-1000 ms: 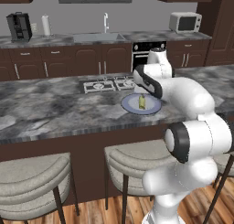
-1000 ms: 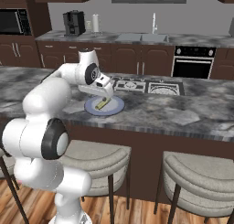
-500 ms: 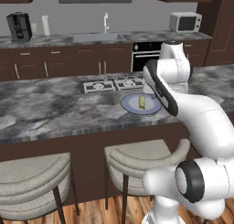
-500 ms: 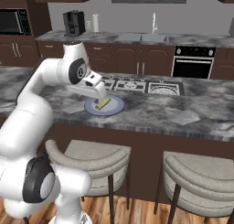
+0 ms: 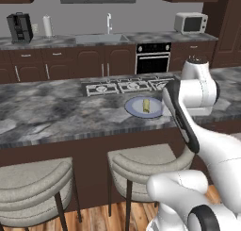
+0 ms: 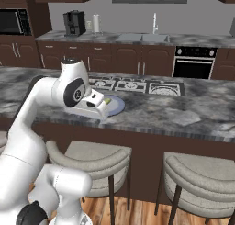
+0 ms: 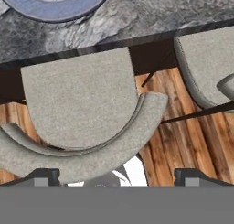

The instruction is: Retrieve the butter from the fridge and place it on a plate on the dining table. Then retrieve the butter knife by the fridge and place it near the plate.

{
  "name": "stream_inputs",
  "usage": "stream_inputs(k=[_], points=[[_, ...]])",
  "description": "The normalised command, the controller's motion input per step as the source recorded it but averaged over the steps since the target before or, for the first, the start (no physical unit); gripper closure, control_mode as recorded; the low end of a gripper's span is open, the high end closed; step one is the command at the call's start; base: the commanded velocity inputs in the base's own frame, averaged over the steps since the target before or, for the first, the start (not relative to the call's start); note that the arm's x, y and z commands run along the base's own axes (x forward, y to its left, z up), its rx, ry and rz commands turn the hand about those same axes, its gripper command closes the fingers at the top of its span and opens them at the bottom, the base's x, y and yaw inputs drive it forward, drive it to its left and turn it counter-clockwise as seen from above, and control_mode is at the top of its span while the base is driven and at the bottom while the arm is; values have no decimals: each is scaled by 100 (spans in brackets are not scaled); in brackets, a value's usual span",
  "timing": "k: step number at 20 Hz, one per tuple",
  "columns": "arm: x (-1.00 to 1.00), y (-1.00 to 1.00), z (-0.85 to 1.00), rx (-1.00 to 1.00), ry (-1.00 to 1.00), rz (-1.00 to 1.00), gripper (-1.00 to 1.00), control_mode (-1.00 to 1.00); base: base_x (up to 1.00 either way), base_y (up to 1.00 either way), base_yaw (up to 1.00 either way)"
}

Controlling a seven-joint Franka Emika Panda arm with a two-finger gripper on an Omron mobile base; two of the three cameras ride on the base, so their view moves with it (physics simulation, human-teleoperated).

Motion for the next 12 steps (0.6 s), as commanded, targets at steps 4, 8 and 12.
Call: stream_inputs(k=[4,8,12], points=[[-8,-4,-19,0,1,1,-100,-100,0,0,0],[-4,0,-1,0,0,0,-100,-100,0,0,0],[0,0,0,0,0,0,-100,100,-18,-11,0]])
